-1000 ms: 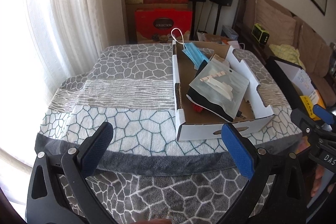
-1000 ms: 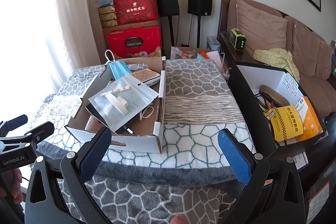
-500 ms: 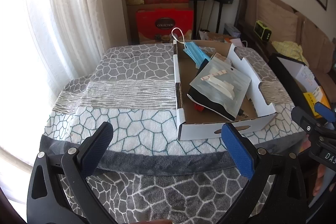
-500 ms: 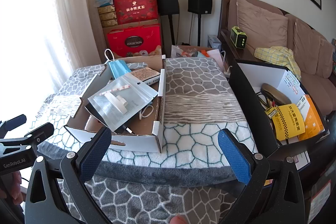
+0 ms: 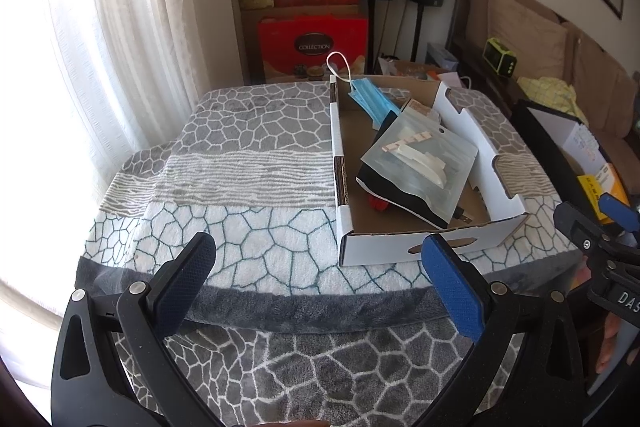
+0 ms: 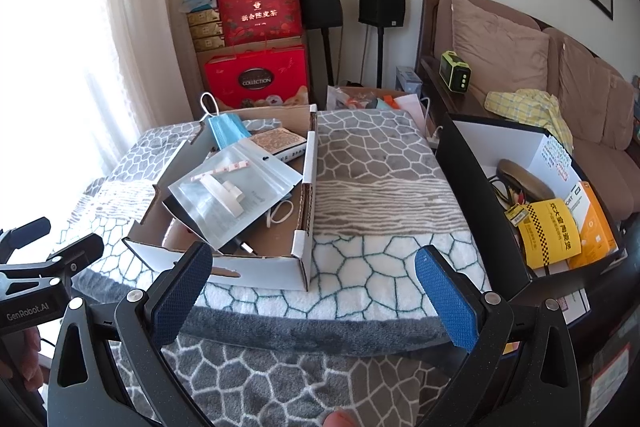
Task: Organize objects
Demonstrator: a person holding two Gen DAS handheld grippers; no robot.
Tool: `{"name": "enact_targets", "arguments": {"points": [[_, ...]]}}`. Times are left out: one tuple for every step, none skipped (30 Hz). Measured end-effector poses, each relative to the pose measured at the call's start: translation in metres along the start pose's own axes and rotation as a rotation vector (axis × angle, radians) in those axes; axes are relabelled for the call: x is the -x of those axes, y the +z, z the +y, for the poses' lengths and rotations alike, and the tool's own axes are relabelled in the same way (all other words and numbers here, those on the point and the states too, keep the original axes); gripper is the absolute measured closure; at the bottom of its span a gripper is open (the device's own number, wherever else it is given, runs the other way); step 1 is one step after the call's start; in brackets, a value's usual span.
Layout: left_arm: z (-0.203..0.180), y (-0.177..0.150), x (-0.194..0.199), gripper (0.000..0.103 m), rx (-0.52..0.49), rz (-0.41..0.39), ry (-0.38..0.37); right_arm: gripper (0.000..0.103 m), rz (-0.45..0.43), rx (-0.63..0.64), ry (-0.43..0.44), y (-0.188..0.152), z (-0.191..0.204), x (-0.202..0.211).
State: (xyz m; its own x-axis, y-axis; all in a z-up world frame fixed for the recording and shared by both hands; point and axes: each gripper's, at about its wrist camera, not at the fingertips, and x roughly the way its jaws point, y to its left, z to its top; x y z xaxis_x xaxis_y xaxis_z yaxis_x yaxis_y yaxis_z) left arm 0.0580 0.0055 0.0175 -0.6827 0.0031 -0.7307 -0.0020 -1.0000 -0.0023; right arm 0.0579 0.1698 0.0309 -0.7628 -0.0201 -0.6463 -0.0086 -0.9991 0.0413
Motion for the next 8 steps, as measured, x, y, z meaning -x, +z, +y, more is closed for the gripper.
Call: {"name": "enact_targets", "arguments": {"points": [[0.0002,-0.0002,0.0003,0.0,0.001,-0.001,0.0,0.001,0.001,0.0,0.0,-0.0001,-0.0002,0.0],[0.0005,-0.0002,0.0006,0.0,0.002,-0.001,-0.001,0.001,0.001,-0.001,-0.001,-0.0001,0.0001,0.0],[0.0003,-0.0003,0.0006,0.0,0.002,-0.003,0.0,0.001,0.001,-0.001,0.0,0.0,0.0001,0.0],[0.0006,-0.0001,0.001,0.0,0.001,-0.004,0.003,0.001,0.002,-0.001,0.0,0.0002,0.0004,-0.0002],[0.0008,-0.0003,0.0014,0.0,0.001,-0.006,0.007,0.001,0.003,-0.001,0.0,0.0001,0.0009,-0.0002],[0.001,-0.0003,0.0018,0.0,0.0,-0.006,0.009,0.001,0.003,0.0,0.0,0.0001,0.0008,-0.0002],[0.0009,-0.0003,0.002,0.0,0.0,-0.007,0.008,0.001,0.003,0.0,-0.001,0.0,0.001,0.0001],[0.0009,-0.0003,0.002,0.0,0.001,-0.006,0.008,0.001,0.002,-0.001,0.001,0.0001,0.0008,-0.0002]]}}
